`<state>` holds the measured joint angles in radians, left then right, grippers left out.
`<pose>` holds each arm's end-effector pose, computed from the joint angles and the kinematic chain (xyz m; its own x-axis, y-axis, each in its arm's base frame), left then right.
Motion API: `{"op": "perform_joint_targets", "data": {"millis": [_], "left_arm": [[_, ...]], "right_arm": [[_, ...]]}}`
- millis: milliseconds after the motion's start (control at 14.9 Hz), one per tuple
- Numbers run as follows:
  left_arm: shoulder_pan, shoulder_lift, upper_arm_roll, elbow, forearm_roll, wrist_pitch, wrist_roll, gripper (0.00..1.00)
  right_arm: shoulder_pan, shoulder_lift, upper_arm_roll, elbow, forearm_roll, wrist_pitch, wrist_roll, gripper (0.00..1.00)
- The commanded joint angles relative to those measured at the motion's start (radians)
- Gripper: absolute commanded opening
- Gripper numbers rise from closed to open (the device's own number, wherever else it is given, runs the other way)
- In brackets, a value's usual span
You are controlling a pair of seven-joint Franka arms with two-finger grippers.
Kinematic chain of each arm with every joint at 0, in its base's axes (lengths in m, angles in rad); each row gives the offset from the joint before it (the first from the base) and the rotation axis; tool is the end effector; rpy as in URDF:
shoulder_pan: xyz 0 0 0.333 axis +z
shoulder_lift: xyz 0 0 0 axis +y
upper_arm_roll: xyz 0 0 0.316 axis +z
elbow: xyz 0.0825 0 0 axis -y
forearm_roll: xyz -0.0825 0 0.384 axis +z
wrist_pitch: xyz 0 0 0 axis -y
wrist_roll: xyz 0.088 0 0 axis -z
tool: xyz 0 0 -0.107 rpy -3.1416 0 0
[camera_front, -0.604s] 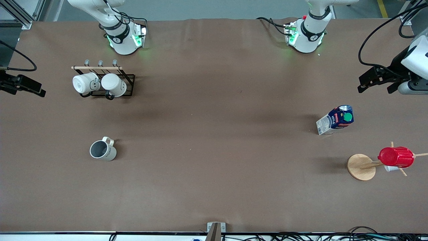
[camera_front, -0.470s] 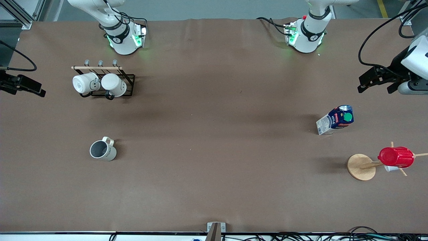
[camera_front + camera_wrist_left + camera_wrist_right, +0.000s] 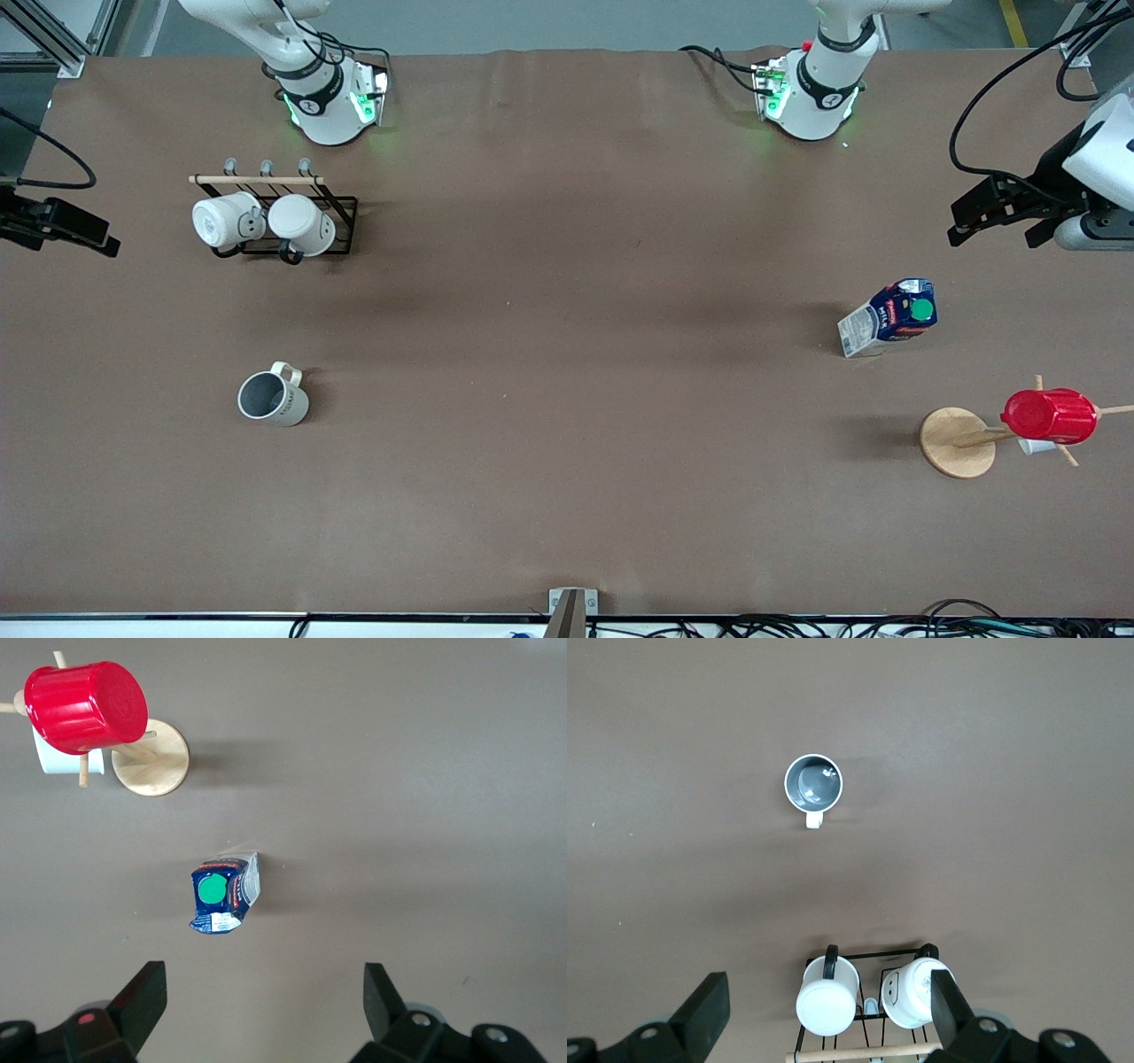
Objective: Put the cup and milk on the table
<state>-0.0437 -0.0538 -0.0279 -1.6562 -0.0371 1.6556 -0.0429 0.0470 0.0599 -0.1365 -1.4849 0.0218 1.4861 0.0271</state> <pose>0.5437 -0.0431 0.6212 0.9983 -0.0255 0.0515 -0.0275 -0.9989 0.0378 0.5626 -0.0455 0.6243 0.9917 -0.1146 -0.0585 -0.1155 -0.9932 -0.0121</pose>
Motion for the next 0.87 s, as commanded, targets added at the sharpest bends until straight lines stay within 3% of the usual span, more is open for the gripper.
{"op": "perform_joint_targets", "data": {"millis": [0,201,470,805], "left_arm": [[-0.002,-0.004,0.009,-0.007,-0.003,0.000,0.008,0.98],[-0.002,-0.003,0.014,-0.054,0.000,0.012,0.012,0.99],[0.015,-0.004,0.017,-0.192,0.000,0.140,0.014,1.00],[0.018,-0.011,0.052,-0.394,0.022,0.378,0.067,1.00]], "right_arm": [[-0.012,0.029,0.008,-0.008,-0.002,0.043,-0.006,1.00],[-0.004,0.121,0.009,-0.017,0.004,0.137,-0.006,1.00],[-0.016,0.263,0.008,-0.037,0.064,0.255,-0.065,1.00],[-0.032,0.343,0.008,-0.219,0.066,0.563,-0.183,1.00]]}}
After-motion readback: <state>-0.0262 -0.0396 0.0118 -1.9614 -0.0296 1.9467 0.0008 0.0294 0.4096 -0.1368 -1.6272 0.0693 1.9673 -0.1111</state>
